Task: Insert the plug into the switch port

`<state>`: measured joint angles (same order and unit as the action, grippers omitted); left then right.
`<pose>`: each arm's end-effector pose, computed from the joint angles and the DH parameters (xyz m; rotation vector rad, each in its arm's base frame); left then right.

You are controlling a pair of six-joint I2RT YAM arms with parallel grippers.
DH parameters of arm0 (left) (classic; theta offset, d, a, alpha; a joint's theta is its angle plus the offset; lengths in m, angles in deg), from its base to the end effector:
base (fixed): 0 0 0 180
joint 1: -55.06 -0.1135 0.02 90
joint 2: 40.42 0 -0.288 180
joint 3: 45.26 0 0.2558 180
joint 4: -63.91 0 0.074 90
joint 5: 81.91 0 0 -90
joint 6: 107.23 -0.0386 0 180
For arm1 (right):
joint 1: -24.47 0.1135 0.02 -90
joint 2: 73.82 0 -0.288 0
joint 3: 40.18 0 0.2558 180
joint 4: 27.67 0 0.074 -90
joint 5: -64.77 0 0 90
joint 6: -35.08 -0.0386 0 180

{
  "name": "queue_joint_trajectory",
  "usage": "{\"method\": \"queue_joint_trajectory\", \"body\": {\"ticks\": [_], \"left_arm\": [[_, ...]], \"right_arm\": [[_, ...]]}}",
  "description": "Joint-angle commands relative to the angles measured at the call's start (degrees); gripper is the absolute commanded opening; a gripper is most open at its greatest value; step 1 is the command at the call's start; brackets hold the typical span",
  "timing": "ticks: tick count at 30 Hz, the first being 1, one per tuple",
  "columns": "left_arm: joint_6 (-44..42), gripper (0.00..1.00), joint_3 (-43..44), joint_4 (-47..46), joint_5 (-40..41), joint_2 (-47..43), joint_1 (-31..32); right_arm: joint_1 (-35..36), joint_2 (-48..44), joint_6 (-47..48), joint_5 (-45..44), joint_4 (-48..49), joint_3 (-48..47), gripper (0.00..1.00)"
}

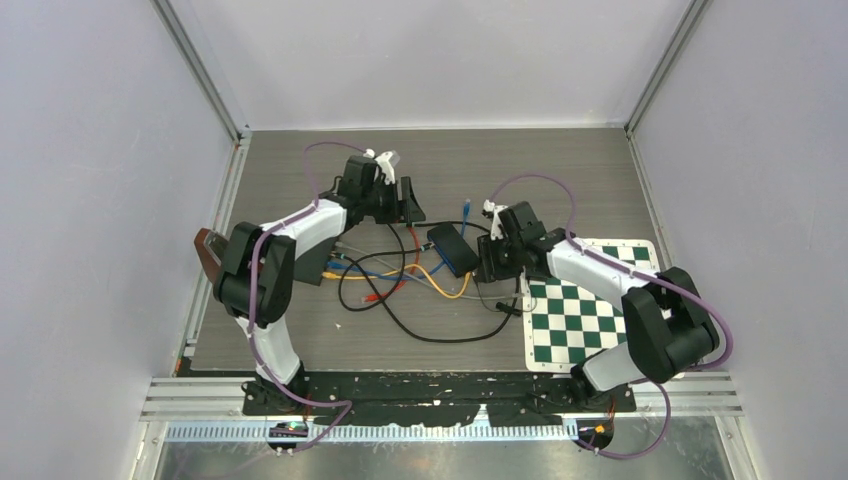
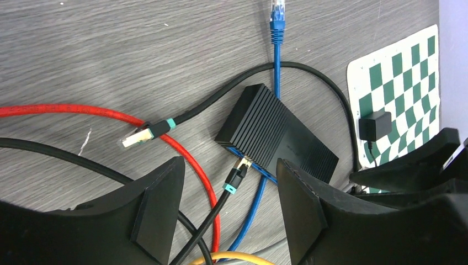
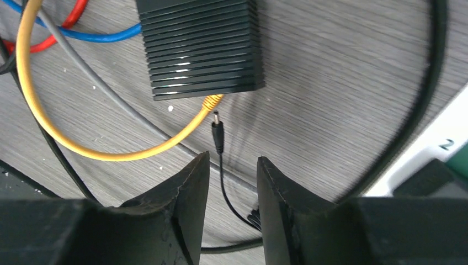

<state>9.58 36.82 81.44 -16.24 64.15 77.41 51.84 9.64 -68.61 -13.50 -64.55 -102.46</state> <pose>0.3754 -0.1715 0.2242 0.1449 2.3639 -0.9188 0.2494 0.1379 0.2123 -0.3918 2.6144 0.5194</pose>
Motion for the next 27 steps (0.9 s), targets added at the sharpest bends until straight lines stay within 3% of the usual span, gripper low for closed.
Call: {"method": "queue_joint_trajectory", "body": {"ticks": [1,7,12,27], "left_arm": [[-0.2,0.64,-0.7,-0.2,1.3,-3.1,-0.7],[0.0,0.64,-0.8,-0.6,0.8,-2.8,-0.8],[0.1,0.64,-0.6,-0.7,0.6,-2.3,-0.8],[-0.3,0.63,0.2,-0.7,-0.1,-1.0,-0.9]], "right_arm": [[1.4,-2.0,-2.3,4.0,12.1,2.9,0.45],[2.2,-0.2,-2.4,4.0,15.3,5.2,0.46],[2.2,2.0,-1.9,3.9,16.2,5.1,0.34],[2.6,2.1,-1.9,3.6,16.4,7.5,0.31]]}}
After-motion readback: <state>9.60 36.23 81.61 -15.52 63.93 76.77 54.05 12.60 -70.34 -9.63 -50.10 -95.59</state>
